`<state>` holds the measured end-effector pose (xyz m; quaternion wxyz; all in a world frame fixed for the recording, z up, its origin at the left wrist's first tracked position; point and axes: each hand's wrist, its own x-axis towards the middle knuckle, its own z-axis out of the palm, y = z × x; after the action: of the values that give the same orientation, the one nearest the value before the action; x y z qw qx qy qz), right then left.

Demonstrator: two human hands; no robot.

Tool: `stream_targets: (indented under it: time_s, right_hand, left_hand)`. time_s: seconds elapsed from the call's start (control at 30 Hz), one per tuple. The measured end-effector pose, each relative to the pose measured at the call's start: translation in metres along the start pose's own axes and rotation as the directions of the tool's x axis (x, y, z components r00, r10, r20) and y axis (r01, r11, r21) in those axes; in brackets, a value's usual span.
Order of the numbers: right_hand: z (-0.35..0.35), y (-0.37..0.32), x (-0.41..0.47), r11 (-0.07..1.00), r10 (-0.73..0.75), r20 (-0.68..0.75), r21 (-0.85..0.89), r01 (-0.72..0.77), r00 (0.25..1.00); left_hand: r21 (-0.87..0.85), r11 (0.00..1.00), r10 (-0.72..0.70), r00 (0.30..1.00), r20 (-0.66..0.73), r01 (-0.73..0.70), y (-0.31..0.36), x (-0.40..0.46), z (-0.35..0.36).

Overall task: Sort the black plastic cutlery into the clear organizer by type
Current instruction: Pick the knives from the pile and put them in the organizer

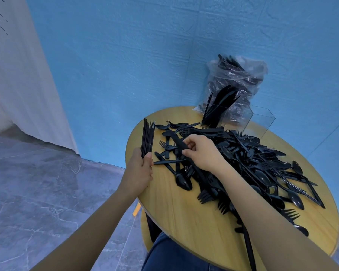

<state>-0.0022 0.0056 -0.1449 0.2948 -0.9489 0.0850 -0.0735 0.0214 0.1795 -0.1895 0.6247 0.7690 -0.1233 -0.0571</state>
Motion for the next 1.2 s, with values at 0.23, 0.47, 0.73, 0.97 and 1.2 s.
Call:
stream_targets:
  time_s: [0.23,0.47,0.73,0.97,1.2]
  right_hand:
    - [-0.02,-0.006,0.004,0.919,0.14,-0.246,0.393,-0.033,0.959]
    - [-0.021,-0.021,-0.003,0.841,0.237,-0.306,0.539,-0.037,0.922]
    - [-0.012,-0.019,-0.011,0.783,0.382,-0.378,0.616,-0.079,0.843]
    - [-0.014,-0.019,-0.014,0.713,0.418,-0.37,0.7,-0.048,0.83]
    - [-0.022,-0.015,-0.02,0.616,0.407,-0.374,0.786,0.052,0.833]
  left_hand:
    - [0.004,0.997,0.075,0.997,0.032,-0.075,0.016,0.0,0.011]
    - [0.001,0.983,0.18,0.975,0.132,-0.182,0.039,0.001,0.033]
    - [0.155,0.939,0.281,0.946,0.161,-0.306,0.047,-0.005,0.049]
    - [0.165,0.933,0.287,0.938,0.195,-0.32,0.049,-0.006,0.058]
    - [0.121,0.955,0.246,0.951,0.187,-0.27,0.049,-0.003,0.057]
